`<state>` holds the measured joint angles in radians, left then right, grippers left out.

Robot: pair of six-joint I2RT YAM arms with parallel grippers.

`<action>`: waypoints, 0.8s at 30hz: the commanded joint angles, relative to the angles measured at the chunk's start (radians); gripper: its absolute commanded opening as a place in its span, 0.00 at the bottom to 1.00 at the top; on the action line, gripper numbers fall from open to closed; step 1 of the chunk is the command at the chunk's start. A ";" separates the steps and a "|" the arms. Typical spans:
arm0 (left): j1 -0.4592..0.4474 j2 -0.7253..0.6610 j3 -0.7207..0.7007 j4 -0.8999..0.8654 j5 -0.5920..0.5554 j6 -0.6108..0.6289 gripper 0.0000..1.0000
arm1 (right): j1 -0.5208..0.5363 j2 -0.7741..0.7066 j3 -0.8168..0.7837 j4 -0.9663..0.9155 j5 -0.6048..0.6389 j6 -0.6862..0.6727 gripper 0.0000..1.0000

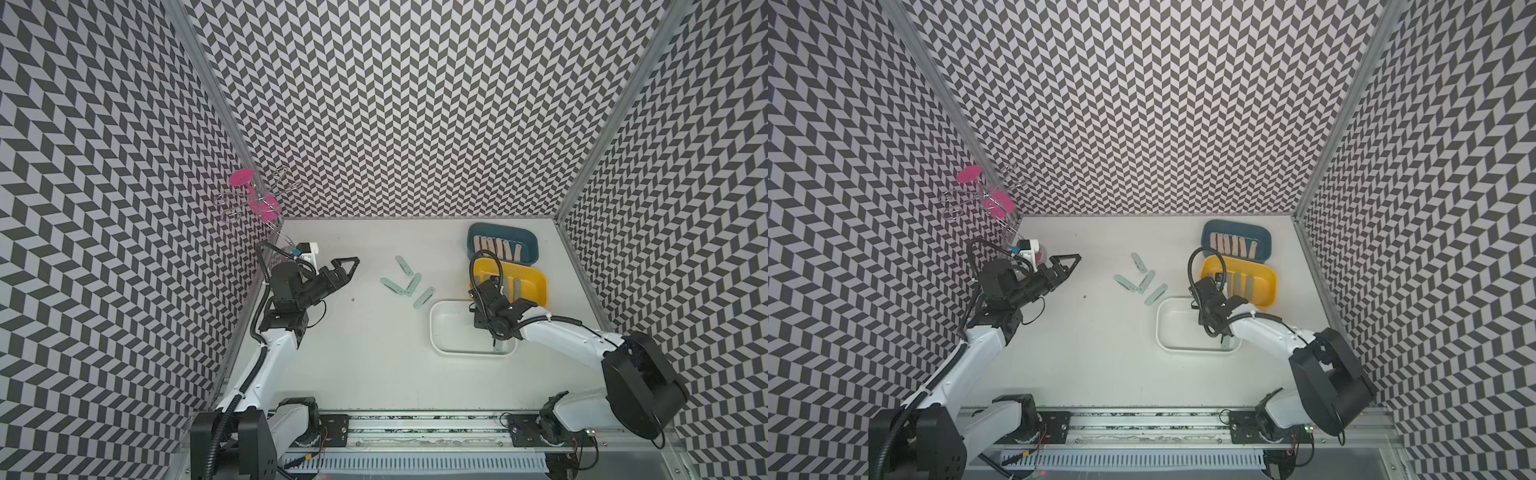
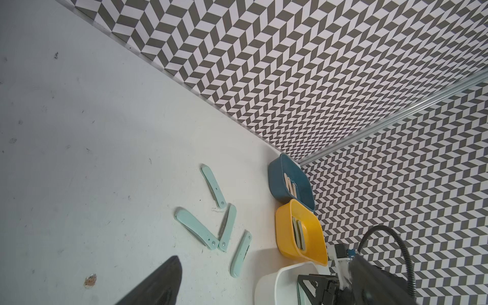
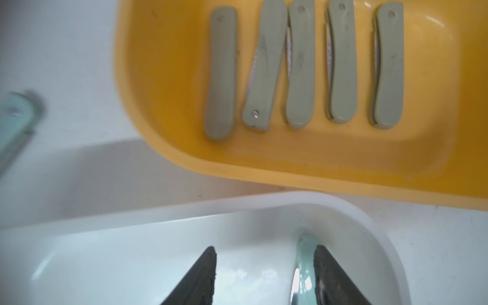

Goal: Place the fruit knives into the storage box by color
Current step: Move the storage box to the center of the board.

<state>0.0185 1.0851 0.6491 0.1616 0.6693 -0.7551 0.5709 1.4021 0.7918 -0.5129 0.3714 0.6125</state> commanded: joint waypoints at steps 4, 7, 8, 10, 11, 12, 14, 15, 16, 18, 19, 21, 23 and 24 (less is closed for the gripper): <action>-0.039 0.008 -0.006 0.008 -0.024 0.015 1.00 | -0.002 0.011 0.053 0.047 -0.088 -0.020 0.58; -0.062 0.007 -0.006 0.001 -0.039 0.016 1.00 | -0.003 0.040 0.055 0.066 -0.094 -0.016 0.58; -0.069 0.007 -0.005 0.000 -0.044 0.016 1.00 | -0.003 0.046 0.051 0.073 -0.096 -0.014 0.58; -0.089 0.007 -0.002 -0.004 -0.059 0.014 1.00 | -0.004 0.057 0.036 0.090 -0.088 -0.008 0.58; -0.096 0.008 -0.001 -0.004 -0.065 0.013 1.00 | -0.005 0.062 0.030 0.097 -0.084 -0.005 0.58; -0.106 0.009 0.001 -0.005 -0.071 0.013 1.00 | -0.009 0.068 0.023 0.105 -0.077 -0.002 0.58; -0.122 0.014 0.007 -0.008 -0.082 0.013 1.00 | -0.023 0.079 0.014 0.116 -0.066 -0.002 0.57; -0.130 0.017 0.009 -0.010 -0.088 0.014 1.00 | -0.032 0.083 0.009 0.122 -0.062 -0.002 0.57; -0.137 0.019 0.011 -0.010 -0.094 0.014 1.00 | -0.043 0.085 0.003 0.128 -0.056 -0.005 0.57; -0.148 0.021 0.015 -0.013 -0.100 0.014 1.00 | -0.066 0.084 -0.004 0.135 -0.048 -0.009 0.57; -0.153 0.022 0.016 -0.015 -0.104 0.014 1.00 | -0.077 0.084 -0.006 0.135 -0.044 -0.013 0.57; -0.159 0.023 0.017 -0.016 -0.108 0.016 1.00 | -0.099 0.077 -0.013 0.139 -0.033 -0.021 0.57; -0.162 0.024 0.020 -0.017 -0.111 0.016 1.00 | -0.118 0.068 -0.023 0.141 -0.028 -0.028 0.57; -0.163 0.023 0.020 -0.017 -0.111 0.016 1.00 | -0.131 0.061 -0.029 0.141 -0.028 -0.035 0.57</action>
<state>-0.1379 1.1088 0.6491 0.1444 0.5777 -0.7525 0.4667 1.4799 0.7799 -0.4171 0.3054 0.5934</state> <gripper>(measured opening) 0.997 0.568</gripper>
